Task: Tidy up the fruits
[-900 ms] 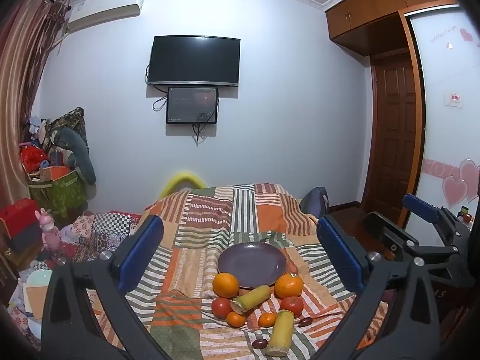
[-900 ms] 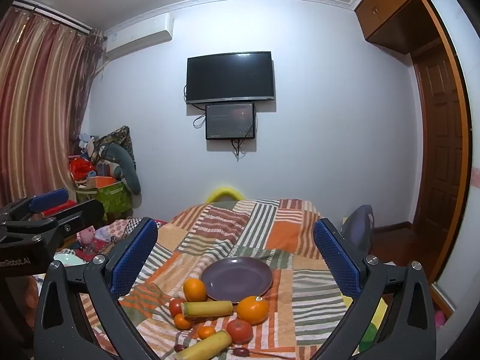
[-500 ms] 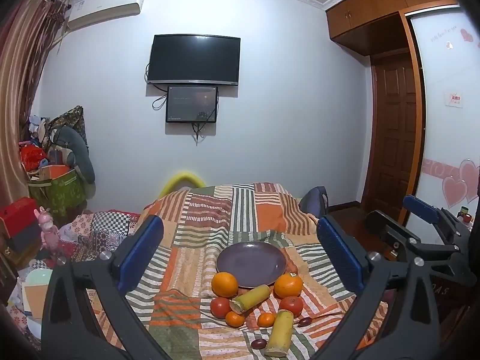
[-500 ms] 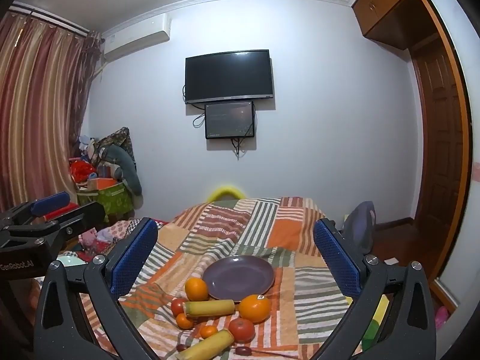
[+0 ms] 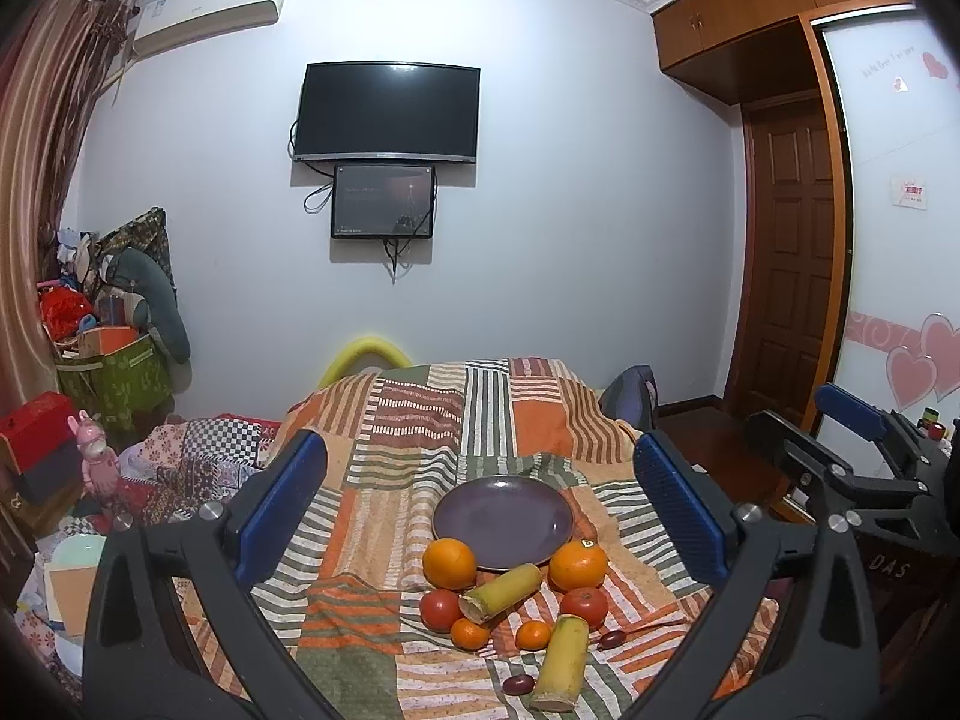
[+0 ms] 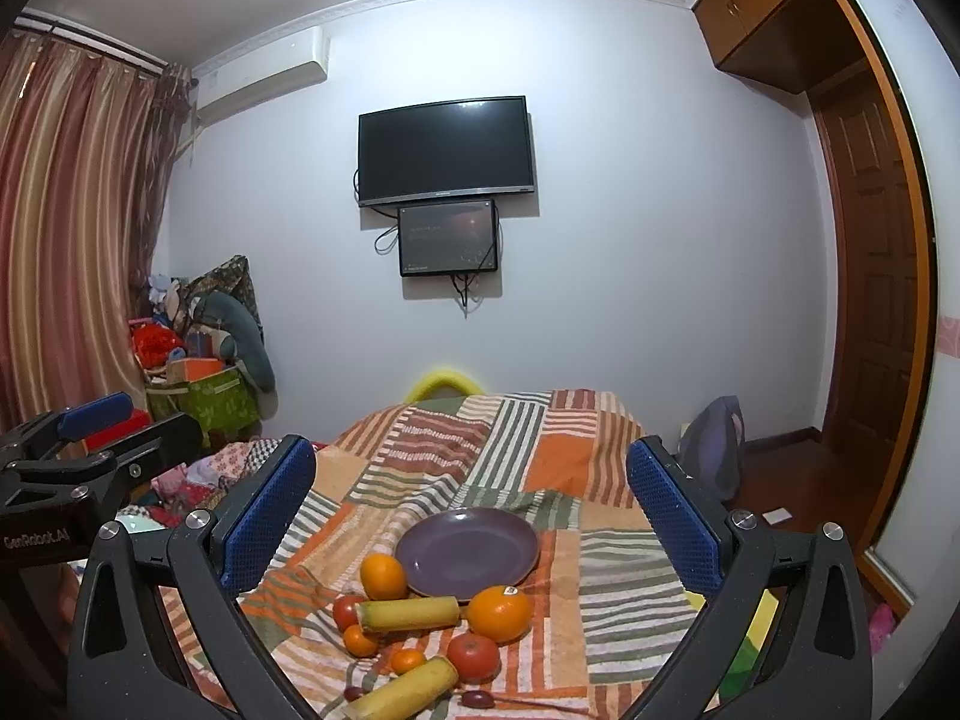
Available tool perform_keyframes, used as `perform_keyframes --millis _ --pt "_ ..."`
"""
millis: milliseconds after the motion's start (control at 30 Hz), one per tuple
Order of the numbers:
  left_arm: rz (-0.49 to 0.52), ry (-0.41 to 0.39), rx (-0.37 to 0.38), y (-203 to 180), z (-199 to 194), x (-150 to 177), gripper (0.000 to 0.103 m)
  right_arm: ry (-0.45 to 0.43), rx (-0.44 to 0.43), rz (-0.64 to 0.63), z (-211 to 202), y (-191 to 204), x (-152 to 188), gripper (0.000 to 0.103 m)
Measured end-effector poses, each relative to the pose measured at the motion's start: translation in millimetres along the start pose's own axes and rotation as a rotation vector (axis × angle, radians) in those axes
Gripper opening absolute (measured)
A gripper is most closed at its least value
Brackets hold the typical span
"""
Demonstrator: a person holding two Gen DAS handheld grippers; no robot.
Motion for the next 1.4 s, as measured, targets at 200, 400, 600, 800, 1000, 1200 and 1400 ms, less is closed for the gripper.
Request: perform_keyframes --millis 200,400,600,800,1000,1200,1400 --pt "-0.008 0.005 -0.004 1.7 0.0 0.1 0.103 0.006 -0.003 -0.006 2.0 0.0 0.9 0.103" --pt "-0.004 0.006 -0.005 1.0 0.1 0.7 0.103 0.006 -0.003 -0.007 3.0 0.0 1.9 0.103" --pt "-0.003 0.01 -0.006 -0.4 2.0 1.7 0.103 0.007 -0.003 -0.01 3.5 1.4 2.8 0.103" --pt "0.0 0.013 -0.007 -1.0 2.9 3.5 0.103 0.002 0.001 -0.008 4.4 0.0 3.7 0.103" --pt "-0.001 0.018 -0.004 -1.4 3.5 4.1 0.103 0.006 -0.001 -0.004 5.0 -1.5 4.6 0.103" --pt "-0.003 0.018 0.0 -0.4 3.2 4.6 0.103 0.01 -0.006 0.0 5.4 -1.6 5.6 0.103" --pt "-0.003 0.016 0.007 -0.6 3.5 4.5 0.103 0.009 -0.007 -0.001 5.6 -2.0 6.4 0.103"
Point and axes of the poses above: each gripper's, at about its wrist camera, not at the fingertips, and z roughly the way its jaws point, y to its left, x to its underside, the point moved 1 cm from there along z, roughly the way its jaws point, and after that the axes turned 13 degrees about z, right-handed, at the moved point
